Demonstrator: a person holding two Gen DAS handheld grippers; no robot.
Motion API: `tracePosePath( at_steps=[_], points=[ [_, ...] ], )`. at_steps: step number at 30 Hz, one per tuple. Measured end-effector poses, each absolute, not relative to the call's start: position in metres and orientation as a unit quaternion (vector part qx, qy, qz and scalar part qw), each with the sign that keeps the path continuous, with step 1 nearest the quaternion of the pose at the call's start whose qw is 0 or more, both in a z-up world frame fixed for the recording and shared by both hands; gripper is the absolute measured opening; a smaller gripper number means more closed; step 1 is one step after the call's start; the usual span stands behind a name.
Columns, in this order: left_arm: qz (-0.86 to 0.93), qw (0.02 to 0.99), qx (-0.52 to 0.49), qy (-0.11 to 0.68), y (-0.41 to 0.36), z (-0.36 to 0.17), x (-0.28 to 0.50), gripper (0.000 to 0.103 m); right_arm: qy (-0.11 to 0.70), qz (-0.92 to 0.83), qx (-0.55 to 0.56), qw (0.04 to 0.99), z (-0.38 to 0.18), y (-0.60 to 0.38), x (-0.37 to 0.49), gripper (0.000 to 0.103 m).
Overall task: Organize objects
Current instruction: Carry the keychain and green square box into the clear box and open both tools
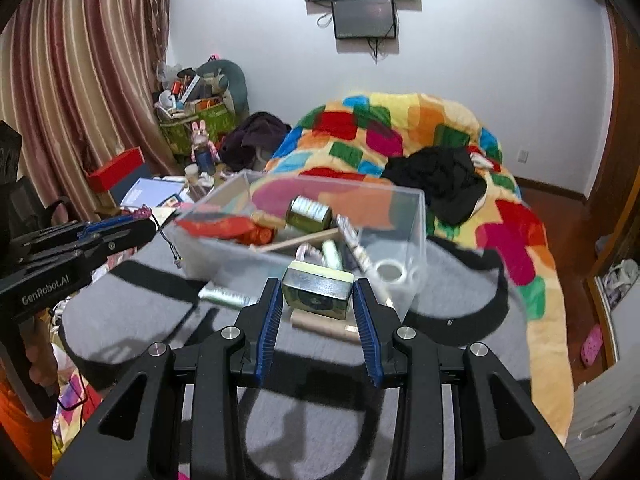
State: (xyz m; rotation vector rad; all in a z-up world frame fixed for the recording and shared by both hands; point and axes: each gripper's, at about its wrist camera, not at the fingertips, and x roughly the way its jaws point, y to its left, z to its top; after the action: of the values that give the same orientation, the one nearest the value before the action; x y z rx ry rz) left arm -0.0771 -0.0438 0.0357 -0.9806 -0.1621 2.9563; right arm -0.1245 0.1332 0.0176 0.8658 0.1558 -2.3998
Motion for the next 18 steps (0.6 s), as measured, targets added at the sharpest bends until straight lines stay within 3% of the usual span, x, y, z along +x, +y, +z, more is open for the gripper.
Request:
tracePosePath(
  at_steps=[18],
  points=[
    [0.941, 0.016, -0.330, -0.077, -0.035, 0.020, -0.141, 0.020, 0.046, -0.893, 0.359, 0.267, -0.003, 0.115, -0.191, 0.033]
  ],
)
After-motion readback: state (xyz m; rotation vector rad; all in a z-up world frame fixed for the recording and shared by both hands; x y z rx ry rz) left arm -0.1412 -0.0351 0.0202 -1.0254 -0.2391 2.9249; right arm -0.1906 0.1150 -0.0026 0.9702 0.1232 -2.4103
